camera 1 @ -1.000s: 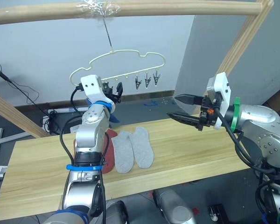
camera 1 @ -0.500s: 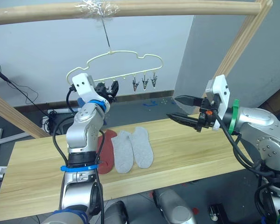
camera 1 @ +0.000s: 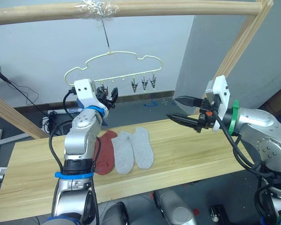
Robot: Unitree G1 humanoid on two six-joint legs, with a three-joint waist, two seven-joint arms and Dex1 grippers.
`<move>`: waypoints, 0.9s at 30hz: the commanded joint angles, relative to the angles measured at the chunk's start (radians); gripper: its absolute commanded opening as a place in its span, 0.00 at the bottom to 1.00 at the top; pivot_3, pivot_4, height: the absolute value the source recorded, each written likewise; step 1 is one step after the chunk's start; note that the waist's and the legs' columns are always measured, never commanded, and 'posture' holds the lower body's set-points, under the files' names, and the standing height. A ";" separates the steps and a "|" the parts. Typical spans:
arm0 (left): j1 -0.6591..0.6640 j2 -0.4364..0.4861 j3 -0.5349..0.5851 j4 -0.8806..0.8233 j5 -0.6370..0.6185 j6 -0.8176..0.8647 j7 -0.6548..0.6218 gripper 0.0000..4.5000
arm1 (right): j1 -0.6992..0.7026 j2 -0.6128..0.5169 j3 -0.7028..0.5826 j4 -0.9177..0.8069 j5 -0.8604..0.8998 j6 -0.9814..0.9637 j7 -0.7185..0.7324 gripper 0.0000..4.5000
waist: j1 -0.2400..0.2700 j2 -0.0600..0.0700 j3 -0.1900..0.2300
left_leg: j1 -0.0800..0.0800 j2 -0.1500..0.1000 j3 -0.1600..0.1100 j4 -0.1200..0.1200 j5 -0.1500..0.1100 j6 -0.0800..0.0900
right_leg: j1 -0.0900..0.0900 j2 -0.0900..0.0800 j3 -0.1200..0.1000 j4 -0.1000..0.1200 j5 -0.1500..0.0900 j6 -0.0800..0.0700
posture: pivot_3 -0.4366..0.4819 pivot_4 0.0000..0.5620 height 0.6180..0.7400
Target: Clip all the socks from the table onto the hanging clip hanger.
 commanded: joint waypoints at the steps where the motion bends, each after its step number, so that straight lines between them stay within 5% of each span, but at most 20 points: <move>1: 0.010 0.007 -0.016 -0.009 0.042 -0.123 -0.013 0.63 | 0.000 -0.002 -0.012 -0.036 0.012 -0.021 -0.004 0.77 | 0.000 0.000 0.000 | 0.000 0.000 0.000 0.000 0.000 0.000 | 0.000 0.000 0.000 0.000 0.000 0.000 | 0.02 0.39 1.00; 12: 0.055 -0.036 -0.030 0.075 0.116 -0.281 0.035 0.63 | 0.000 -0.013 -0.014 -0.036 0.012 -0.013 0.000 0.77 | -0.001 0.000 0.000 | 0.000 0.000 0.000 0.000 0.000 0.000 | 0.000 0.000 0.000 0.000 0.000 0.000 | 0.02 0.39 1.00; 27: 0.001 -0.061 0.003 0.091 0.093 -0.269 0.069 0.63 | -0.004 -0.023 -0.014 -0.033 0.016 -0.007 0.003 0.77 | 0.000 0.000 0.000 | 0.000 0.000 0.000 0.000 0.000 0.000 | 0.000 0.000 0.000 0.001 -0.001 0.001 | 0.02 0.39 1.00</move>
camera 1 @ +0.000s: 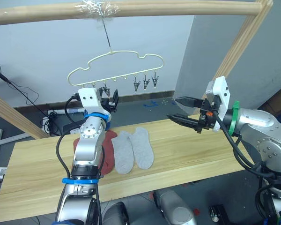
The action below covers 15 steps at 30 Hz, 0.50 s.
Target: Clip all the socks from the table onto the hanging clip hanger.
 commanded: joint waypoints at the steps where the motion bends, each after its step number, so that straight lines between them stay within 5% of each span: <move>1: -0.036 -0.007 0.021 -0.022 -0.012 0.004 0.017 0.63 | -0.007 -0.011 -0.015 -0.034 0.017 -0.007 0.000 0.77 | 0.000 0.000 0.000 | 0.000 0.000 0.000 0.000 0.000 0.000 | 0.000 0.000 0.000 0.000 0.000 0.000 | 0.02 0.39 1.00; 15: -0.084 -0.020 0.040 -0.015 -0.034 0.070 0.035 0.63 | 0.000 -0.012 -0.014 -0.037 0.016 -0.005 -0.004 0.77 | 0.000 0.000 0.000 | 0.000 0.000 0.000 0.000 0.000 0.000 | 0.000 0.000 0.000 0.000 -0.001 0.001 | 0.02 0.39 1.00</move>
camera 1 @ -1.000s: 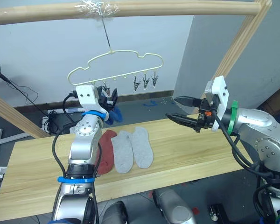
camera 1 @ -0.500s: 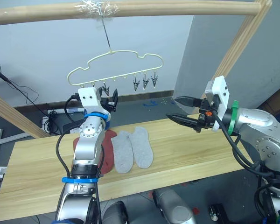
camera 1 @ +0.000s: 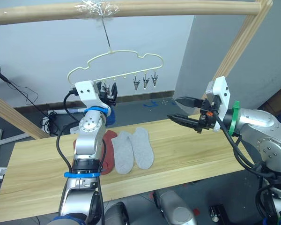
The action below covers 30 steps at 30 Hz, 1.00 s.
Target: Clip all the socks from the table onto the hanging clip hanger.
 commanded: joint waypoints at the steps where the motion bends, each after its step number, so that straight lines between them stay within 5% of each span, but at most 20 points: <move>1: -0.029 -0.001 0.017 -0.018 -0.010 0.010 0.013 0.56 | 0.001 -0.011 -0.014 -0.039 0.016 -0.006 -0.003 0.77 | 0.000 0.000 0.000 | 0.000 0.000 0.000 0.000 0.000 0.000 | 0.000 0.000 0.000 0.000 -0.001 0.001 | 0.01 0.39 1.00; 10: -0.039 -0.001 0.029 -0.019 -0.018 0.026 0.015 0.04 | 0.009 -0.009 -0.013 -0.043 0.016 -0.006 -0.006 0.77 | 0.000 0.000 0.000 | 0.000 0.000 0.000 0.000 0.000 0.000 | 0.000 0.000 0.000 0.000 -0.001 0.001 | 0.02 0.39 1.00; 21: -0.045 0.013 0.056 -0.089 -0.138 0.206 -0.041 0.04 | -0.003 0.000 0.004 -0.049 0.024 0.025 -0.022 0.77 | -0.001 0.000 0.000 | 0.001 0.000 0.000 0.001 0.000 0.000 | 0.000 0.000 0.000 0.002 -0.001 0.002 | 0.02 0.39 1.00; 30: -0.079 0.019 0.153 -0.173 -0.350 0.461 -0.075 0.04 | -0.081 0.107 0.191 0.047 -0.124 0.140 -0.224 0.77 | -0.009 0.000 0.000 | 0.002 0.000 0.000 0.002 0.001 0.001 | 0.000 0.000 0.000 0.005 -0.001 0.003 | 0.02 0.39 1.00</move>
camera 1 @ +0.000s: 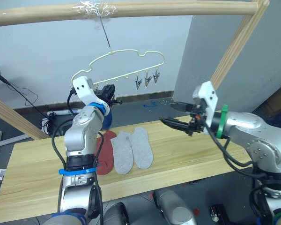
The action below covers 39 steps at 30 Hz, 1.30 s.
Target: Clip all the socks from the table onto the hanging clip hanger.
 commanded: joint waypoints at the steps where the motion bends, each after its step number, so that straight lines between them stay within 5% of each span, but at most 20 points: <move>1: -0.026 0.000 0.044 -0.055 -0.082 0.073 0.004 0.04 | -0.042 0.036 0.079 0.061 -0.091 0.044 -0.085 0.77 | -0.002 0.000 0.000 | 0.000 0.000 0.000 0.000 0.000 0.000 | 0.000 0.000 0.000 0.000 0.000 0.000 | 0.02 0.39 1.00; 10: -0.080 -0.022 0.159 -0.043 -0.258 0.247 0.070 0.04 | -0.112 0.280 0.204 0.365 -0.263 0.008 -0.200 0.77 | -0.016 0.000 0.000 | -0.001 0.000 -0.001 0.000 0.000 0.000 | -0.001 0.000 0.000 0.001 0.000 0.000 | 0.03 0.38 1.00; 14: -0.086 -0.018 0.170 -0.042 -0.289 0.277 0.087 0.04 | -0.124 0.355 0.220 0.466 -0.312 -0.025 -0.205 0.99 | -0.017 0.000 0.000 | -0.001 0.000 -0.002 0.000 0.000 0.000 | -0.001 -0.001 0.000 0.002 0.003 -0.005 | 0.04 0.37 1.00; 39: -0.081 -0.013 0.166 -0.064 -0.323 0.297 0.137 0.04 | -0.226 0.672 0.259 1.180 -0.613 -0.421 -0.207 0.99 | -0.016 0.001 0.000 | -0.001 0.000 -0.003 0.000 0.000 0.000 | -0.001 -0.001 0.000 0.003 0.003 -0.005 | 0.08 0.37 1.00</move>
